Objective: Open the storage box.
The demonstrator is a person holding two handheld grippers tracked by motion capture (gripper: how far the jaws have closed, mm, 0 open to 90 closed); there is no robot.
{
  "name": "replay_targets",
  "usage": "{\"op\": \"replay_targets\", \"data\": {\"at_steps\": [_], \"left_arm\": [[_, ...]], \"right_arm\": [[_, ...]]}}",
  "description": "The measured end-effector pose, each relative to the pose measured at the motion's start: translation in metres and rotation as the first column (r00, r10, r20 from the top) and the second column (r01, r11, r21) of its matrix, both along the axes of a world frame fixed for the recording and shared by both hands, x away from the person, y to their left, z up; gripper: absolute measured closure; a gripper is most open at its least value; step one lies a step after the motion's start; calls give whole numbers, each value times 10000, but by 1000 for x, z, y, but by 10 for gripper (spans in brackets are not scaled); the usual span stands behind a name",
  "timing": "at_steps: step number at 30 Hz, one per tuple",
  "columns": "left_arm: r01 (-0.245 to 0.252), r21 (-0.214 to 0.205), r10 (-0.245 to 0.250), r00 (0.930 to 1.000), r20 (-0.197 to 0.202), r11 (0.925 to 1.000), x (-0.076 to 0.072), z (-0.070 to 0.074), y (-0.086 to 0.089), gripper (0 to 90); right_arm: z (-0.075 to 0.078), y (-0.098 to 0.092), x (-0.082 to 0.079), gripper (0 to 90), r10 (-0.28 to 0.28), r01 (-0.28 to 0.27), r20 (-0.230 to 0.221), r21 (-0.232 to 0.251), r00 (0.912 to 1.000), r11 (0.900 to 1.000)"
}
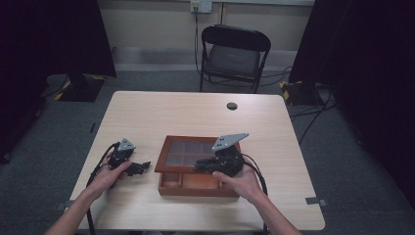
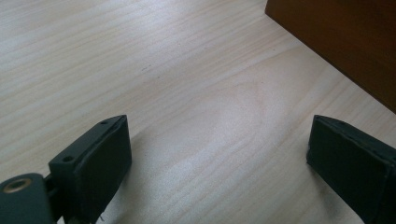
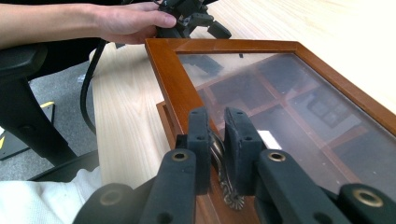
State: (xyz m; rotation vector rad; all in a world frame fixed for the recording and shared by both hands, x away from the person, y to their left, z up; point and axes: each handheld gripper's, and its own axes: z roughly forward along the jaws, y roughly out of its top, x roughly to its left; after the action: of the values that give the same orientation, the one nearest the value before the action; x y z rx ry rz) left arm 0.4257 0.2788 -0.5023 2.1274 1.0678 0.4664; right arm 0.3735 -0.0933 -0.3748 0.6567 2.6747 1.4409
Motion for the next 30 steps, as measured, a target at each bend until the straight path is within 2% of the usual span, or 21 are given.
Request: {"op": "replay_targets", "data": {"at_steps": [11, 30], "left_arm": [[-16, -22, 16, 10000, 3, 10000, 0, 0, 0, 60], [-31, -33, 31, 10000, 35, 10000, 0, 0, 0, 60]], "right_arm": [[13, -1, 7, 820, -122, 120, 128, 194, 9998, 9997], [26, -2, 16, 822, -169, 161, 234, 337, 9996, 9993]]}}
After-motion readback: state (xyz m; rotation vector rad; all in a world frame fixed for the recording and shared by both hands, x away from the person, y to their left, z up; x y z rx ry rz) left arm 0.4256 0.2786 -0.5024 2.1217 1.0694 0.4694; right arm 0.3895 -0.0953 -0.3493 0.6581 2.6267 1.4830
